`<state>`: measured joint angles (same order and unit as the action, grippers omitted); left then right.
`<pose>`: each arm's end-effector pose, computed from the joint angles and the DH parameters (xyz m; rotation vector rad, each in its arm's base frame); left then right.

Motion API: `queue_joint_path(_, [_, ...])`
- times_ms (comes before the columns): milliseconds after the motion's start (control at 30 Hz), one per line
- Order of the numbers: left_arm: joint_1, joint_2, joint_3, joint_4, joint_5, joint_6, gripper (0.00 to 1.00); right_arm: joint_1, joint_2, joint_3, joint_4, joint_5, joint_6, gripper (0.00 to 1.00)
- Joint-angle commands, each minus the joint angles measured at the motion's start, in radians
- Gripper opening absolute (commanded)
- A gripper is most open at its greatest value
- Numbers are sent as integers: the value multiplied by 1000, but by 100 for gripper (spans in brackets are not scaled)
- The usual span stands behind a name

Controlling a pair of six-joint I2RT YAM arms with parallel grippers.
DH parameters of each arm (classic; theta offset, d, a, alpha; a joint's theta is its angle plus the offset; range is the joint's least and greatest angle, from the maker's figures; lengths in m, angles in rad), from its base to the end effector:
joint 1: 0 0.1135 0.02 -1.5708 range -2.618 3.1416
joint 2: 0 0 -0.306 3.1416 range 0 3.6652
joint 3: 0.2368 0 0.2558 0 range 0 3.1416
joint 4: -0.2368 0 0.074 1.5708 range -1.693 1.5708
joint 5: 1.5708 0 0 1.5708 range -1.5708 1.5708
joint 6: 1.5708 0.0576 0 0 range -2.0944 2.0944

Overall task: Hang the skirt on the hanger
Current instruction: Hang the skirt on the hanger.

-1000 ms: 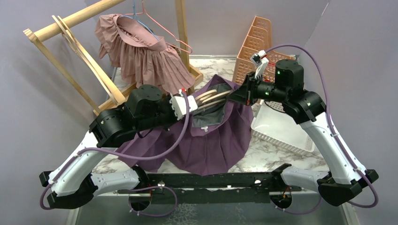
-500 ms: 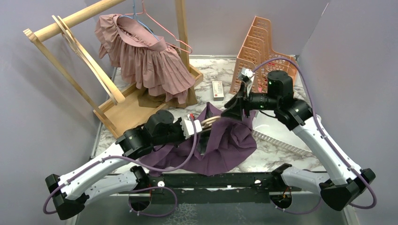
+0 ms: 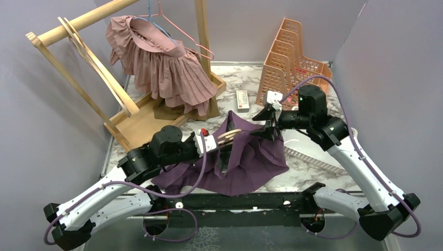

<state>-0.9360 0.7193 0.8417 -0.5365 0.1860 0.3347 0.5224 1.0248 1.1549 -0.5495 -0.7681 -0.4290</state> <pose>0.0797 -0.1262 0.3525 1.2972 1.5521 -0.5702 0.1580 0.1371 0.4198 -1.3058 1.4527 0.8200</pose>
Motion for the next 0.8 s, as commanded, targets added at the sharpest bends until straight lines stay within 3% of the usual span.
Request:
queue_joint_path(0, [0,-22,135,39,28,27,0,4,11,-50,69,-97,-66,56])
queue_joint_path(100, [0,-25,187,0,13,45,0,4,15,-78,122,-81,-50,49])
queue_joint_path(233, [0,-43,267,-69,-30,71,0,4,17,-58,20,-19,-82,26])
queue_joint_path(333, [-1,-65,328,-127,-67,92,0,4,-12,-41,-40,65,-93,22])
queue_joint_path(433, [0,-84,378,-174,-91,107,0,4,-41,-19,-63,103,-110,26])
queue_joint_path(600, [-1,-97,417,-204,-79,121,0,4,-19,82,-96,57,-126,48])
queue_joint_path(767, [-1,-90,431,-207,-24,127,0,4,70,193,-126,-81,-152,52])
